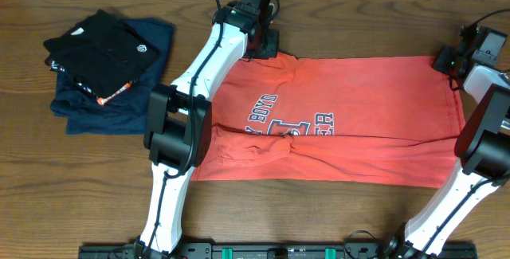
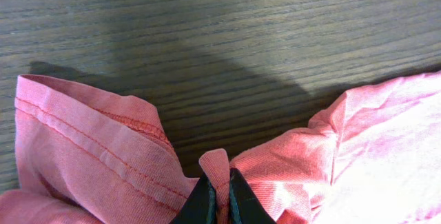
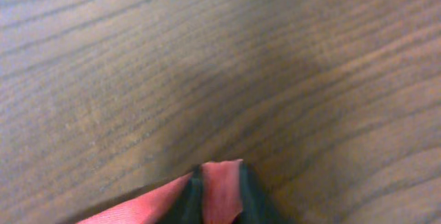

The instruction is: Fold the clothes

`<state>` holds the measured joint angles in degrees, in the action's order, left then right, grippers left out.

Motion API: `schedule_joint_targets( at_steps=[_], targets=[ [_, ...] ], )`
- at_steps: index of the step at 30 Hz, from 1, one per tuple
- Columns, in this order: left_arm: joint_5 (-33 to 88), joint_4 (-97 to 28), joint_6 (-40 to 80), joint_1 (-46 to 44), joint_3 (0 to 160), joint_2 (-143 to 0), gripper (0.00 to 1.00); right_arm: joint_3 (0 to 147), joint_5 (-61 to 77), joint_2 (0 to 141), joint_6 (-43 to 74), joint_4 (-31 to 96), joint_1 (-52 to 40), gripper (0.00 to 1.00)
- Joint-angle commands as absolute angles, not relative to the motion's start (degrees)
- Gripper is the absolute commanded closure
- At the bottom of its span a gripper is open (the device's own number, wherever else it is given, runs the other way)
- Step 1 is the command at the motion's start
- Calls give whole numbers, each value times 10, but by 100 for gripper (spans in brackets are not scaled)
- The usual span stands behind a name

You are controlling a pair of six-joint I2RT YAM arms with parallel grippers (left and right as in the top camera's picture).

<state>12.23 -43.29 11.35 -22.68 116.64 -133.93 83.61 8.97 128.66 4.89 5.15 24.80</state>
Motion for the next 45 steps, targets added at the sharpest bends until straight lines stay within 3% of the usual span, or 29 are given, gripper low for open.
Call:
schedule_joint_targets(
  at_steps=[1, 16, 29, 40, 45],
  targets=[
    [108, -435, 109, -226, 1161, -1334, 93, 836, 87, 1304, 51, 72, 246, 99],
    [109, -504, 110, -220, 1162, -1282, 94, 836, 28, 1182, 57, 194, 277, 99],
    [109, -668, 110, -219, 1162, -1211, 94, 836, -43, 1057, 55, 382, 282, 99],
    [112, -820, 110, -221, 1161, -1211, 94, 836, -121, 1048, 51, 563, 282, 99],
    [113, -861, 110, -229, 1161, -1211, 94, 836, -154, 1048, 51, 586, 282, 99]
  ],
)
